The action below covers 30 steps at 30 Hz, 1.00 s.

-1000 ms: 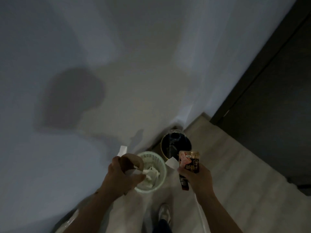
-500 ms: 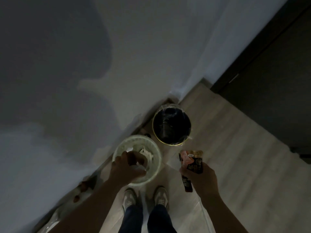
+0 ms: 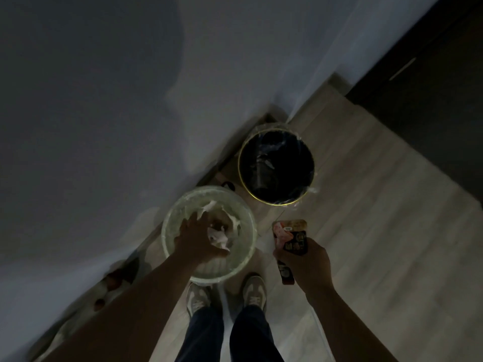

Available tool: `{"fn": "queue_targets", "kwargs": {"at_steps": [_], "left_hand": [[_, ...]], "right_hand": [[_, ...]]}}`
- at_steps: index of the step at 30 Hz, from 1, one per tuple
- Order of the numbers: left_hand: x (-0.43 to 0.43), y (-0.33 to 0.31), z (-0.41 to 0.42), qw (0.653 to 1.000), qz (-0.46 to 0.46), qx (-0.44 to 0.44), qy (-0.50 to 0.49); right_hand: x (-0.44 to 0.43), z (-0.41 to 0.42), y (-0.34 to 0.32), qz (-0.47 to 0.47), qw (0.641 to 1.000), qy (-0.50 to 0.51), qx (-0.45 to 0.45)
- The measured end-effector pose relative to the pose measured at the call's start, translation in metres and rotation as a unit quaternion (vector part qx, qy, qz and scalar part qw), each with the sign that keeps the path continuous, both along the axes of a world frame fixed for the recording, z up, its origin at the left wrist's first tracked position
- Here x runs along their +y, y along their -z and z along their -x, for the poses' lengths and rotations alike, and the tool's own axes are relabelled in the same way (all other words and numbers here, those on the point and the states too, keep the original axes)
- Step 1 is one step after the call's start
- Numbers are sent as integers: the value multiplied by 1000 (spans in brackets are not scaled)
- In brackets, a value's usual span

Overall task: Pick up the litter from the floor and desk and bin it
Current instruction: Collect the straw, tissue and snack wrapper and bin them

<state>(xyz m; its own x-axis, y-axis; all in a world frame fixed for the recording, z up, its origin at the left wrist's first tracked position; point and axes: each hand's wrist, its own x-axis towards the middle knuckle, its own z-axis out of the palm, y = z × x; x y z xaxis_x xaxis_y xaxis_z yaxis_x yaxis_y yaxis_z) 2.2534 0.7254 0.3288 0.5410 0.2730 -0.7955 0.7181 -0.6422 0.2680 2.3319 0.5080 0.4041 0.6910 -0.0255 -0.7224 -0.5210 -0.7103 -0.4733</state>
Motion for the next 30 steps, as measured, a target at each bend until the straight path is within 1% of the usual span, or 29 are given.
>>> {"fn": "queue_targets", "kwargs": {"at_steps": [5,7,9,11,14,16,17,19,22,26,30], "left_hand": [[9,6,13,1000,-8,16,16],[14,1,23,1000,-8,15,18],[21,-4,33,999,-18,17,24],[31,-9,41,999,-30,21,30],[47,-16,52,999,-34,26,28],[55,-20,57,999,-35,29,29],[59,-22,60,999,-36,28,30],[66,-26,65,999,-37,26,31],[74,-30,72,999,-29,25,29],[78,-45,79,998,-33,20,51],[77,-78,82,995,-47,9,87]], "right_hand": [[18,7,23,11,999,-30,14],[31,12,30,18,998,-53,36],[47,17,36,14,997,-54,61],[68,22,40,28,994,-78,66],[99,23,44,-2,990,-107,93],[116,21,45,-19,981,-157,109],[124,20,48,-16,976,-184,111],[133,19,49,26,960,-261,94],[136,20,49,81,925,-361,88],[134,24,34,114,889,-442,29],[129,28,-2,130,864,-487,0]]}}
